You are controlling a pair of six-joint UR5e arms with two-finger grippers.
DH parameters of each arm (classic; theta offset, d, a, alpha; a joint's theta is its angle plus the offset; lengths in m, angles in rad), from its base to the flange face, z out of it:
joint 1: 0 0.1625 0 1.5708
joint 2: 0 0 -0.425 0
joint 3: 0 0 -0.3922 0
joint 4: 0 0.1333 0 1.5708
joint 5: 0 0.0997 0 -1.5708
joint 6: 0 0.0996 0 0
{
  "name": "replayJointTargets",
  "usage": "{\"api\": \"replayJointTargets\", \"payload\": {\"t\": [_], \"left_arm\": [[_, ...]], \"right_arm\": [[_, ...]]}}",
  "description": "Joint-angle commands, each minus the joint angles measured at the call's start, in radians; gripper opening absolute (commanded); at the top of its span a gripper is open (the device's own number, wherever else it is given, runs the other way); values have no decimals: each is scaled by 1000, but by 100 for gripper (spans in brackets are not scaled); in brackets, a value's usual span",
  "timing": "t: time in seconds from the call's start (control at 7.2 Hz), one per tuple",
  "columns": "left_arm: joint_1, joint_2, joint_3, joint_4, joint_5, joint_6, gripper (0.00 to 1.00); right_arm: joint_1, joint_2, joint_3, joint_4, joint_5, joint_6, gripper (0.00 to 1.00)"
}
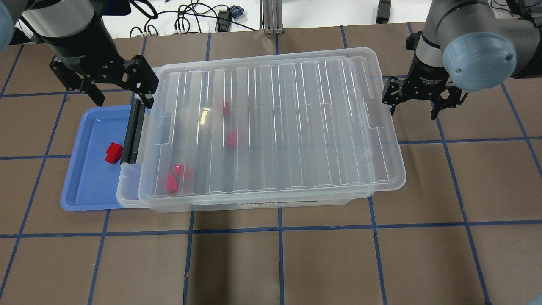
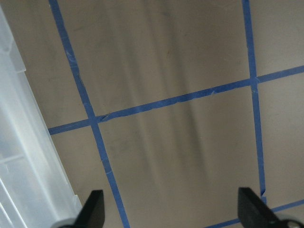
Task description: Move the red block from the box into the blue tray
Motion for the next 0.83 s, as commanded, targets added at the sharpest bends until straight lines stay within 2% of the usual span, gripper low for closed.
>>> {"api": "replayJointTargets", "payload": {"t": [0.0, 0.42, 0.56, 0.69], "left_arm": [[1, 1, -30, 3, 1, 0, 100], [1, -1, -24, 7, 1, -5, 100], [1, -7, -28, 88, 1, -3, 100], [-2, -8, -32, 111, 1, -2, 100]], "right_arm": [[7, 1, 0, 3, 6, 1, 100], [9, -1, -8, 6, 41, 1, 100], [9, 1, -8, 6, 53, 1, 100], [9, -1, -9, 15, 56, 1, 100]]}}
